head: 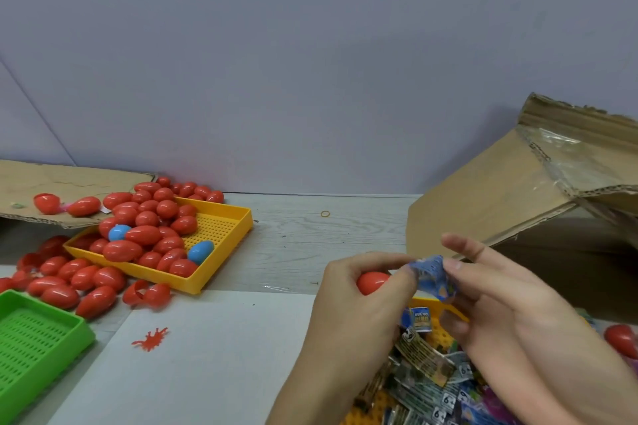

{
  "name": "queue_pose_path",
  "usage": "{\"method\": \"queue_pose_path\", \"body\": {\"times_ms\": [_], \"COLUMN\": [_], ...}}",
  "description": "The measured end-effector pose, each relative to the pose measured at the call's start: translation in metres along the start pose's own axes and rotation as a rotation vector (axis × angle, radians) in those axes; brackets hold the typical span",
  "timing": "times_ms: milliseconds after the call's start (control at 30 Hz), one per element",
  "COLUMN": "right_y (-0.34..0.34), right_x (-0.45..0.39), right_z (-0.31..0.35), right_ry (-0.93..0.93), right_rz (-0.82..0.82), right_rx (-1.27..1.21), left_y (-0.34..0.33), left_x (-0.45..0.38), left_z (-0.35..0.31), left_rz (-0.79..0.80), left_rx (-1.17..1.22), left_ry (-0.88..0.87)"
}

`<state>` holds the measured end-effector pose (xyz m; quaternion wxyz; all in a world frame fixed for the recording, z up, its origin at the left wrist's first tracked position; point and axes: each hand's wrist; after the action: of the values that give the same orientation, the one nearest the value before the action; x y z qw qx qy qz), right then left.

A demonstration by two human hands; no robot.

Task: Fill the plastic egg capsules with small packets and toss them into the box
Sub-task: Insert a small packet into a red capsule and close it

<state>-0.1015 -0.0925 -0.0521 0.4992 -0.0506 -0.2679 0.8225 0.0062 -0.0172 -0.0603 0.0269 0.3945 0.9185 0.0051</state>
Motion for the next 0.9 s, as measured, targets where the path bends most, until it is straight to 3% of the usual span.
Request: {"method": "queue_pose_path", "body": {"times_ms": [100, 367, 700, 900], "right_y": [-0.0042, -0.0055, -0.0104, -0.0086], "right_x": [0.0016, 0.0020, 0.0066, 0.0058], "right_z": [-0.0003, -0.0030, -0.0023, -0.0026], "right_ry": [-0.039, -0.058, -0.237, -0.321], "right_rz": [0.015, -0.029, -0.097, -0.106], "right_rx": [-0.022, -0.070, -0.167, -0.235], "left_y": [-0.0011, -0.0027, 0.0007, -0.0001], "left_x": [-0.0008, -0.0042, -0.0018, -0.0005], "left_z": [-0.0018, 0.0028, -0.0038, -0.0052], "left_rz": [0.056, 0.022, 0.222, 0.199], "left_rx": [0.114, 0.255, 0.619, 0.556], "left_ry": [0.040, 0.113, 0.255, 0.260]}}
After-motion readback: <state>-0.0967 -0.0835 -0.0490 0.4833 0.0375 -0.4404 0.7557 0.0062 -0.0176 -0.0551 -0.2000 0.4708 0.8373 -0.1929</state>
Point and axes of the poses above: each hand's wrist, its own x-axis away from the middle knuckle, its own y-axis out of the back of the hand, z = x × y, and after that the axes turned 8 degrees about -z, right-handed
